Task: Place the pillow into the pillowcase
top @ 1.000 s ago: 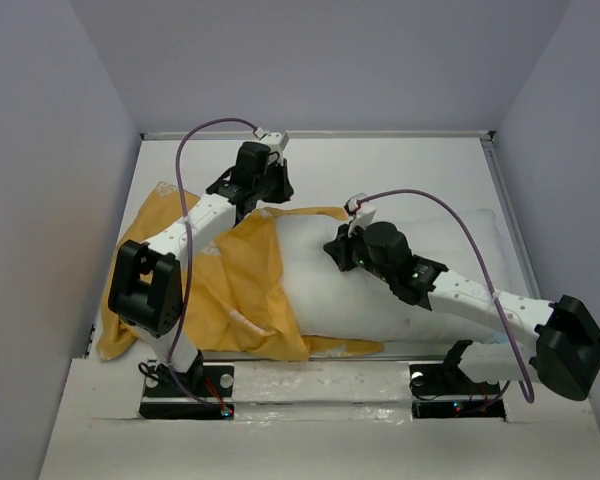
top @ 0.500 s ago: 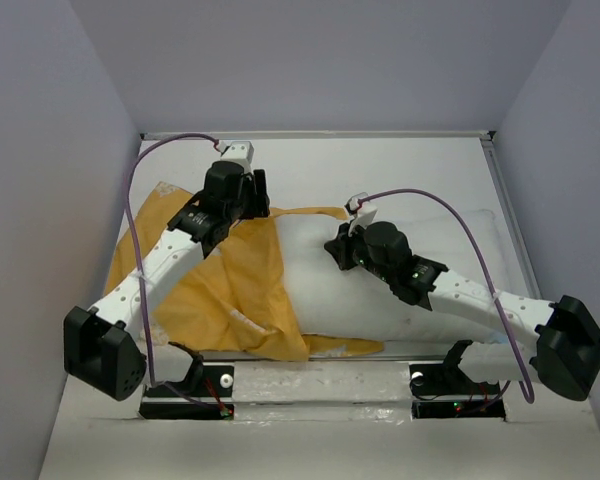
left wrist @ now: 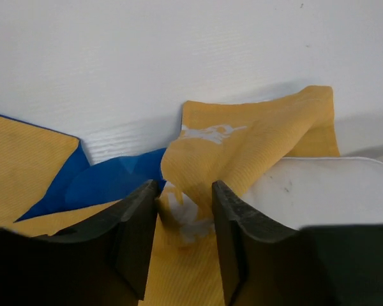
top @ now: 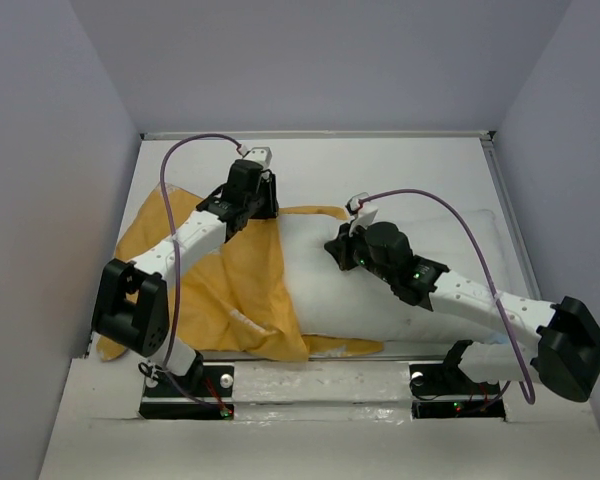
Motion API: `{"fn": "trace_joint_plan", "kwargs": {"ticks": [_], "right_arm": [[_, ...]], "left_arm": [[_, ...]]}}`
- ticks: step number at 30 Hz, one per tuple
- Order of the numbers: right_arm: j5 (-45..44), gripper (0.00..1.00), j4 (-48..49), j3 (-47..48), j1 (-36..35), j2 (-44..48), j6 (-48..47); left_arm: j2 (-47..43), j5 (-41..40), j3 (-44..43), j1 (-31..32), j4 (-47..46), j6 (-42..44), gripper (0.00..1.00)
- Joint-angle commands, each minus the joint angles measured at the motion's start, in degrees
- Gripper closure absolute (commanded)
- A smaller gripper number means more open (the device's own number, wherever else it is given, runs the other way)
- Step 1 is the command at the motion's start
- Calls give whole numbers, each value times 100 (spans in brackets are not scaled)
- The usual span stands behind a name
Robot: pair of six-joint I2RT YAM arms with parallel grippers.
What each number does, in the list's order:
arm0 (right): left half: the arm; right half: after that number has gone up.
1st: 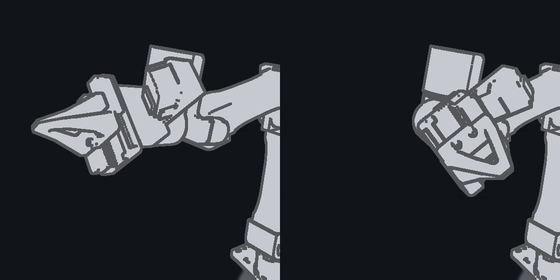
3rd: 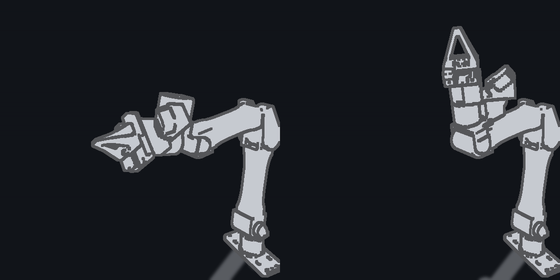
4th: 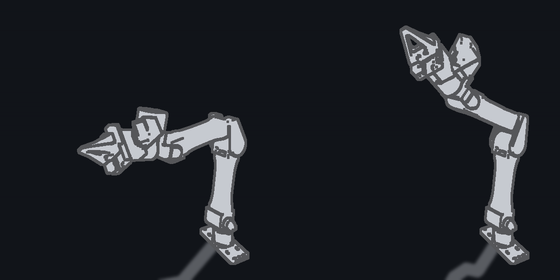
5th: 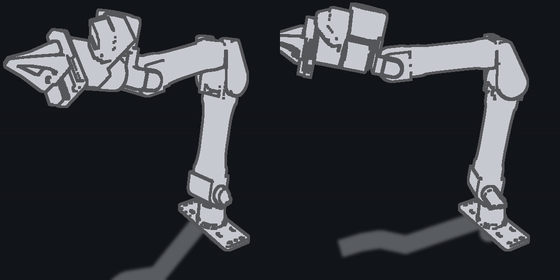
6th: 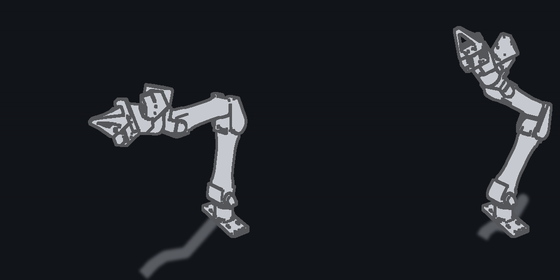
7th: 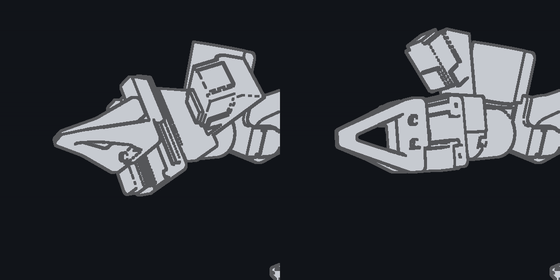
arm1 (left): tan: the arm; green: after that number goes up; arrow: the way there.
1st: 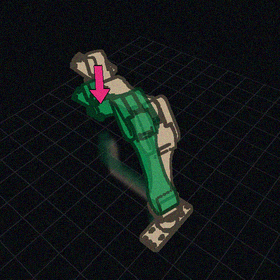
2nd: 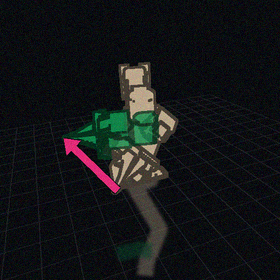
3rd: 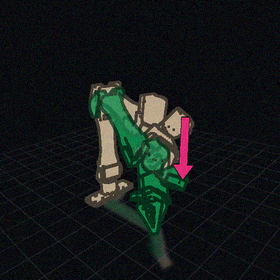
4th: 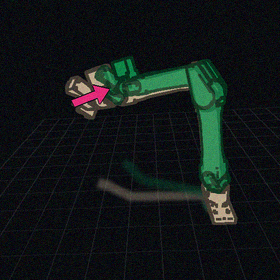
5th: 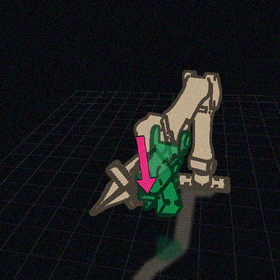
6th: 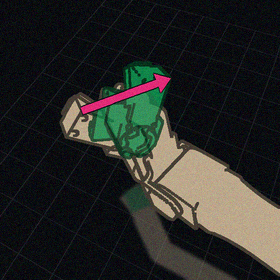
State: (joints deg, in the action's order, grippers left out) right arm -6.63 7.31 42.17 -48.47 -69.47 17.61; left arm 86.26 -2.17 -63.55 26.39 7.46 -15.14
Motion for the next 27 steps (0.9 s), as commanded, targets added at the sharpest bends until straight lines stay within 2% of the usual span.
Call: {"fn": "trace_joint_plan", "kwargs": {"ticks": [1, 3, 9, 15, 19, 21, 23, 24, 25, 27], "right_arm": [[268, 100, -318, -209, -75, 48, -12], [381, 100, -240, -201, -75, 30, -38], [1225, 100, 323, -17, -128, -154, -117], [1788, 100, 920, 607, -418, -892, -161], [2008, 100, 1789, 547, -471, -1060, 295], [1790, 100, 2194, 363, -471, -964, 418], [1078, 100, 3034, -206, -471, -797, 700], [842, 100, 3057, -288, -471, -709, 874], [47, 100, 3040, -367, -471, -551, 1024], [-460, 100, 3126, -673, -313, -436, 1619]], "left_arm": [[233, 524, -299, -11, -509, -15, 77], [207, 612, -228, 41, -684, -121, 100], [-345, 841, -666, 593, -887, -402, 100], [-505, 1262, -1274, 1228, -1115, -718, 100], [-645, 1825, -880, 1342, -2045, -1341, 100], [-724, 1766, -808, 1447, -2171, -1563, 100], [-812, 1825, -686, 1448, -2520, -1711, 100], [-795, 1974, -790, 1448, -2417, -1729, 100], [-673, 2010, -1104, 1448, -2234, -1703, 100], [-567, 2368, -1195, 1491, -2283, -1930, 100]]}}
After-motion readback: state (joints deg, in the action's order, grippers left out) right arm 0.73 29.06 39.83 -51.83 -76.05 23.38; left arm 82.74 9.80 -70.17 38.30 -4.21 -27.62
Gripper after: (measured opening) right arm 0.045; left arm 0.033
